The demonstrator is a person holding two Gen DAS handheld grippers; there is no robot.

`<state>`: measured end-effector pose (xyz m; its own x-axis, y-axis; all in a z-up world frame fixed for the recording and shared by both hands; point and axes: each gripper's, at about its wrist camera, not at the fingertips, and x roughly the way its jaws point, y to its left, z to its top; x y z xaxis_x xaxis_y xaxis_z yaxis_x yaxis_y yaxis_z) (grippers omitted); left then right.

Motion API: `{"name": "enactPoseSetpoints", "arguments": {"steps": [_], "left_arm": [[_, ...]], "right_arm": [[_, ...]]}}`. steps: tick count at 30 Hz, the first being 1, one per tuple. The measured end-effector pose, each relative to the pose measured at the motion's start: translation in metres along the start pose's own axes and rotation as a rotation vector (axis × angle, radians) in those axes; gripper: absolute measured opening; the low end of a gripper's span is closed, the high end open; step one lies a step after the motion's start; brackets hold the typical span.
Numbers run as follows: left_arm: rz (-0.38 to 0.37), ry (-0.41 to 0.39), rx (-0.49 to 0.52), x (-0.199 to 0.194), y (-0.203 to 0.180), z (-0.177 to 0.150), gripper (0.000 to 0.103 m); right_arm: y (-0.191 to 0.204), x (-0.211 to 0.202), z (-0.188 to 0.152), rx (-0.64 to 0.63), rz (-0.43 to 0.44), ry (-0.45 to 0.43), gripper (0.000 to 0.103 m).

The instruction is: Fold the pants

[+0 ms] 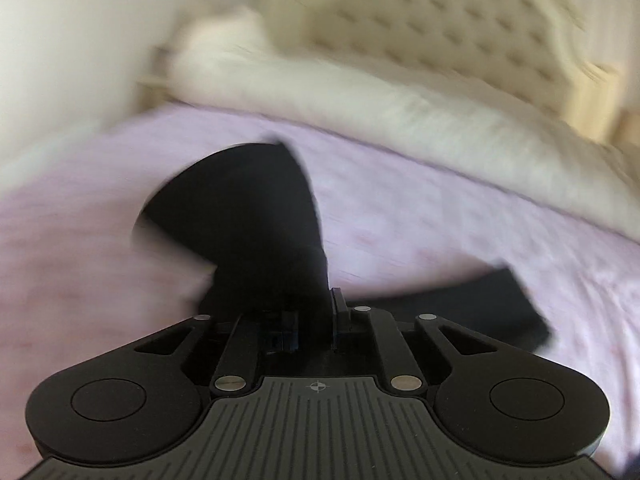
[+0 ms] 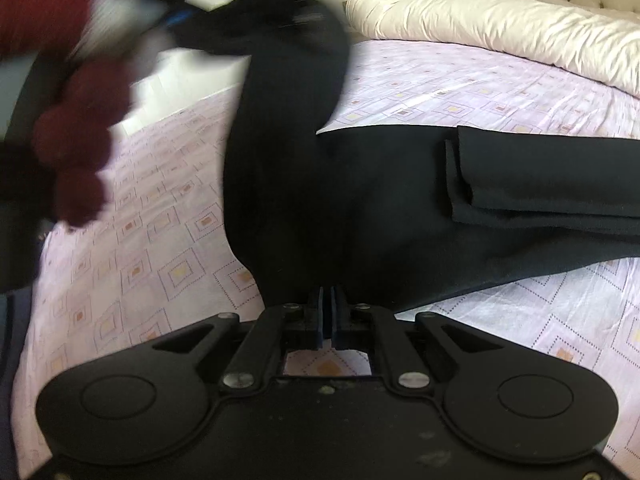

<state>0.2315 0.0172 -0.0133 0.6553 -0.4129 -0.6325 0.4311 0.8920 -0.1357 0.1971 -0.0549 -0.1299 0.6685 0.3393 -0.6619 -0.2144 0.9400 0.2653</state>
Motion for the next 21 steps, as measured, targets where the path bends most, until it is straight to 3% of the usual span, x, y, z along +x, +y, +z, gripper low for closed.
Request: {"name": "enactPoseSetpoints", "arguments": {"steps": [2, 5, 10, 13, 17, 21], "left_arm": [[-0.122, 0.079, -0.003, 0.022, -0.009, 0.003, 0.017], [-0.198, 0.146, 0.006, 0.04, -0.019, 0.003, 0.027], [-0.137, 0.066, -0.022, 0.025, -0.003, 0.013, 0.029], [-0.031, 0.024, -0.02, 0.006, 0.013, 0.011, 0.037], [0.071, 0.04, -0.031, -0.013, 0.038, -0.005, 0.042], [0.074, 0.063, -0.074, -0.025, 0.042, -0.034, 0.07]], "right_arm": [[-0.003, 0.0, -0.001, 0.007, 0.01, -0.006, 0.001], [-0.006, -0.001, -0.002, 0.014, 0.015, -0.007, 0.0], [-0.01, -0.004, 0.002, 0.01, 0.045, 0.021, 0.0], [-0.019, -0.018, 0.008, 0.028, 0.085, 0.061, 0.007], [-0.048, -0.057, 0.018, 0.093, 0.094, 0.016, 0.014], [-0.08, -0.081, 0.032, 0.137, 0.026, -0.048, 0.03]]}}
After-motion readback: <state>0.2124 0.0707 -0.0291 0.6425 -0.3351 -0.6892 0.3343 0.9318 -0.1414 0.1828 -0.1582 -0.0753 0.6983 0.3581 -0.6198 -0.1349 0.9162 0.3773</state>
